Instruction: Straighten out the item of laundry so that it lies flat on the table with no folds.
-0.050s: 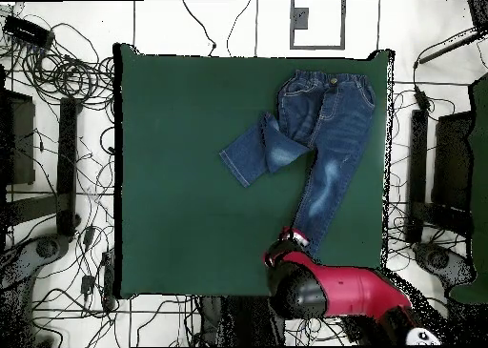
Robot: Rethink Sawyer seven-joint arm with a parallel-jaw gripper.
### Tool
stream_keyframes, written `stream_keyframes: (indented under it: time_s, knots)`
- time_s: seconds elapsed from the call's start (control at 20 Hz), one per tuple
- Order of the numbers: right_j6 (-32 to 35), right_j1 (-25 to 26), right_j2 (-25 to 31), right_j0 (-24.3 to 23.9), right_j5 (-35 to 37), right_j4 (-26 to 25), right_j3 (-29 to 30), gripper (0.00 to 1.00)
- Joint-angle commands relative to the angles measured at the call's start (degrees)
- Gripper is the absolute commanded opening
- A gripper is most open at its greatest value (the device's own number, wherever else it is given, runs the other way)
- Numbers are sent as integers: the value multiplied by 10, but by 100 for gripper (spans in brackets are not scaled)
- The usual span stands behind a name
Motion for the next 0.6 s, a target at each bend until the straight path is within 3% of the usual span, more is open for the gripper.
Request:
stream_keyframes:
  time_s: [0.05, 0.1, 0.25, 0.4, 0.6]
  knots:
    - [117, -11, 60, -28, 61, 82, -50, 0]
    - [124, -7, 43, -19, 70, 93, -60, 0]
    - [68, 2, 101, -51, 63, 74, -56, 0]
    - [149, 5, 47, -24, 75, 142, -53, 0]
    - [145, 4, 48, -25, 58, 162, -51, 0]
